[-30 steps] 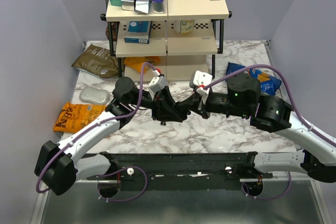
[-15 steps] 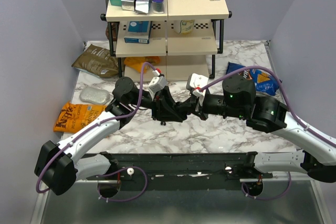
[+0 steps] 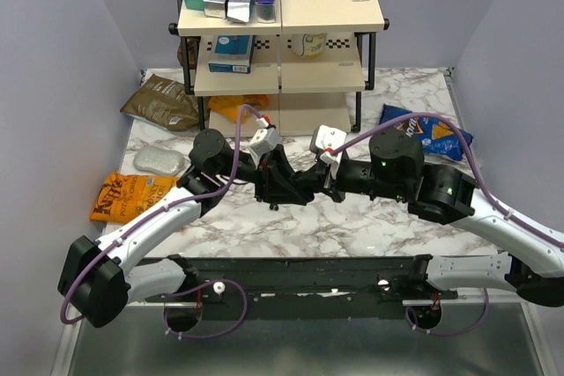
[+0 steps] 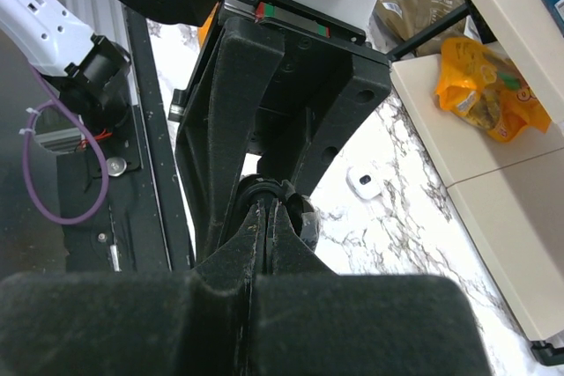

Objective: Insert the wireless bluetooth earbuds into the charging case
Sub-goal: Place the earbud in the charging case.

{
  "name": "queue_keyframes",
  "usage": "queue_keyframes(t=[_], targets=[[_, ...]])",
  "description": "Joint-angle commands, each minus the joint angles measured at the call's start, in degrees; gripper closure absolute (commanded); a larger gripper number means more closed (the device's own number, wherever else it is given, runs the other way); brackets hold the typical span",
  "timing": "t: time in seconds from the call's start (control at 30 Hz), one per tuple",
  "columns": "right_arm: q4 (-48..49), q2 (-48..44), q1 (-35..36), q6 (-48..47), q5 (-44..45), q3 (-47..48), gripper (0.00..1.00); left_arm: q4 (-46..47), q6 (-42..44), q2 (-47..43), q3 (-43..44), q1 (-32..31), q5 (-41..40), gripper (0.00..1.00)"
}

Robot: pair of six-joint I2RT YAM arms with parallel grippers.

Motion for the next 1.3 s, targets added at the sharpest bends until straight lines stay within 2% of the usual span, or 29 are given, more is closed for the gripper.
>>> queue_keyframes(t=[0.0, 0.2, 0.33, 0.43, 0.47, 0.8, 0.93, 1.07, 1.2, 1.27], targets=[[0.7, -0.3, 0.5, 0.7, 1.1, -2.0, 0.99, 2.4, 0.2, -1.4, 0.9, -0.4, 0.2, 1.00], [1.2, 0.0, 0.5, 1.9, 2.2, -1.3, 0.99, 3.0, -0.1, -1.1, 0.7, -0.5, -0.2, 1.00], [1.6, -0.3, 0.5, 2.6, 3.4, -0.5, 0.92, 3.5, -0.1, -1.1, 0.1, -0.5, -0.4, 1.00], [1.7, -0.5, 0.4, 3.2, 4.1, 0.6, 0.81, 3.7, -0.1, -1.1, -0.3, -0.6, -0.4, 1.00], [1.7, -0.5, 0.5, 3.4, 4.3, 0.9, 0.73, 3.8, -0.2, -1.1, -0.4, -0.5, -0.4, 1.00], [2.8, -1.6, 0.5, 5.2, 7.4, 2.6, 0.47, 4.3, -0.2, -1.3, -0.7, -0.6, -0.7, 1.00], [5.8, -5.1, 0.5, 6.6, 13.6, 1.1, 0.44, 4.6, -0.1, -1.7, -1.8, -0.6, -1.3, 1.00], [8.5, -7.9, -0.1, 7.6, 24.4, -2.6, 0.45, 7.2, -0.8, -2.7, -3.8, -1.0, -3.0, 1.00], [8.5, -7.8, -1.4, 11.3, 29.5, -6.8, 0.45, 10.7, -0.7, -5.6, -6.7, -1.1, -8.2, 1.00], [8.2, -7.9, -4.1, 13.9, 28.0, -9.2, 0.45, 10.5, 0.3, -7.2, -8.8, -1.0, -12.7, 1.00]])
